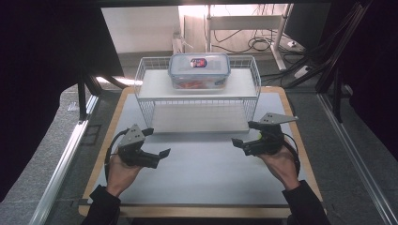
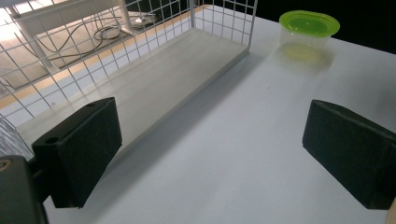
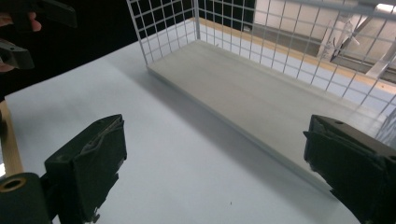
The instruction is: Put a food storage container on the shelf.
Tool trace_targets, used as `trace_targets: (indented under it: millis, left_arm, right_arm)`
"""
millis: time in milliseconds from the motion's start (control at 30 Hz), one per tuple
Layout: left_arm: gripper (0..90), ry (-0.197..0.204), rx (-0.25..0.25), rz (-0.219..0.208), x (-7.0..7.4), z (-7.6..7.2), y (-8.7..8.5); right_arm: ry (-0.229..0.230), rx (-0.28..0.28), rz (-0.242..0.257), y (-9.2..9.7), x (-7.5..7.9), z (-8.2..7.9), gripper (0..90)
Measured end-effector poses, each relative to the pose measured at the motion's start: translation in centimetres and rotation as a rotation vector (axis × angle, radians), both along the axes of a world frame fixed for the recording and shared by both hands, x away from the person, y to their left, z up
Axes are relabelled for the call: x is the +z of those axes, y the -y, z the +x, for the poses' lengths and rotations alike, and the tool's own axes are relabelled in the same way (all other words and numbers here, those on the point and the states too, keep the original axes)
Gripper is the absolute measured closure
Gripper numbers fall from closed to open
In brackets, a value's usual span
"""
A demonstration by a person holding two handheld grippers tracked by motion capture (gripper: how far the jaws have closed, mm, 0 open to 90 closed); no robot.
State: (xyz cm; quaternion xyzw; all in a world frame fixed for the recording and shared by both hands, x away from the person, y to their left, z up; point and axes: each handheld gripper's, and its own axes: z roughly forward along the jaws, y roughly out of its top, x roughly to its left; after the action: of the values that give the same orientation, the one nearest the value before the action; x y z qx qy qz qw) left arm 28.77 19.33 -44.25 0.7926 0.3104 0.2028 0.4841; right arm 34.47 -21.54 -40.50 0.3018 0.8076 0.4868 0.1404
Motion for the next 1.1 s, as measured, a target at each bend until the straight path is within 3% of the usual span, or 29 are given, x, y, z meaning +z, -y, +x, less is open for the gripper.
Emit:
trace_targets:
  millis: [167,333,467,867,1000,1100]
  left_arm:
    - [3.9,0.0,-0.004,0.032,-1.3,-0.9,0.3]
    - [3.4,-0.005,-0.026,0.006,-2.8,-1.7,0.2]
    - [3.4,-0.018,-0.013,0.002,-4.0,-2.4,0.0]
    - [3.5,-0.078,-0.001,0.114,-6.7,-3.3,0.3]
    - [3.5,-0.07,0.001,0.129,-7.0,-3.6,0.3]
    - [3.5,-0.059,0.0,0.116,-6.9,-3.6,0.3]
  right_arm:
    - [-0.013,-0.003,-0.028,0.4,-1.1,-0.8,5.9]
    - [-0.004,-0.012,-0.036,0.5,-2.3,-1.7,6.5]
    - [-0.015,-0.012,-0.033,0.6,-3.5,-2.5,6.5]
    - [-0.026,-0.003,-0.082,0.6,-6.0,-4.8,5.5]
    - [-0.044,-0.012,-0.113,0.7,-6.9,-5.0,5.1]
    - [-0.053,-0.028,-0.142,0.8,-7.3,-4.7,3.3]
